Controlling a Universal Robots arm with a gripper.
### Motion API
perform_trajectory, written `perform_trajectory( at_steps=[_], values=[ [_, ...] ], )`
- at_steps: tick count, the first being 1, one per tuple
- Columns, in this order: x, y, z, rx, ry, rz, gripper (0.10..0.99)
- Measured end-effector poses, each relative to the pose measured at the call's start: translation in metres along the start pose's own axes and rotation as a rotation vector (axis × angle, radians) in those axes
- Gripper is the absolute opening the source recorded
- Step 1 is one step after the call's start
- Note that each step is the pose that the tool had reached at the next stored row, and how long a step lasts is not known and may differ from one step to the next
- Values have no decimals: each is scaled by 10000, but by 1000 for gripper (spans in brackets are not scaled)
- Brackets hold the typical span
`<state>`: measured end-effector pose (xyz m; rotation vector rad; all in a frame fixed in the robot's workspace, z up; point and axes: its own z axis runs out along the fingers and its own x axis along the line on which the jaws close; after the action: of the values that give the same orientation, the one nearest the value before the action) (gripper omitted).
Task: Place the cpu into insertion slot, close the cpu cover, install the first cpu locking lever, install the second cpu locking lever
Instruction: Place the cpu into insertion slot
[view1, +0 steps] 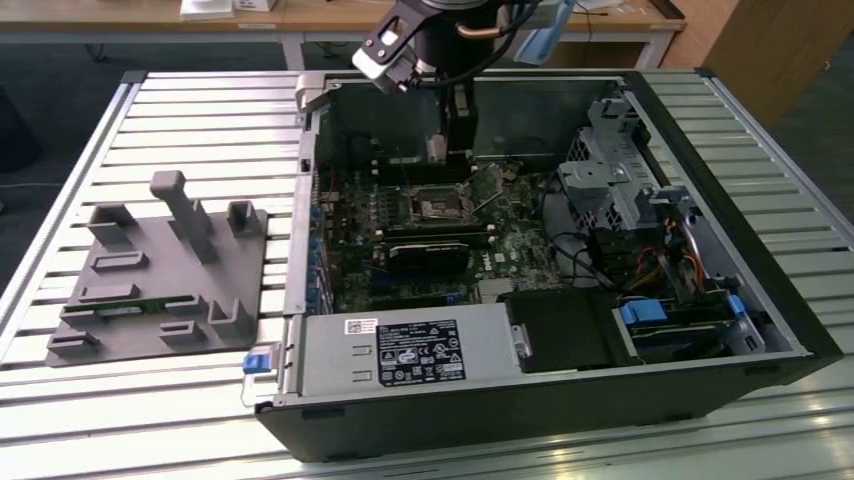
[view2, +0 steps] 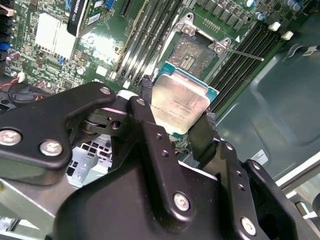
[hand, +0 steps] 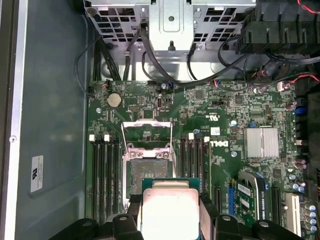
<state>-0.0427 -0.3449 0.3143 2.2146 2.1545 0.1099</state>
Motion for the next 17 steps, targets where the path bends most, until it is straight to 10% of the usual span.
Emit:
perform_trajectory(
  at_steps=[17],
  values=[
    [123, -21, 198, -1, -11, -4, 537]
  ],
)
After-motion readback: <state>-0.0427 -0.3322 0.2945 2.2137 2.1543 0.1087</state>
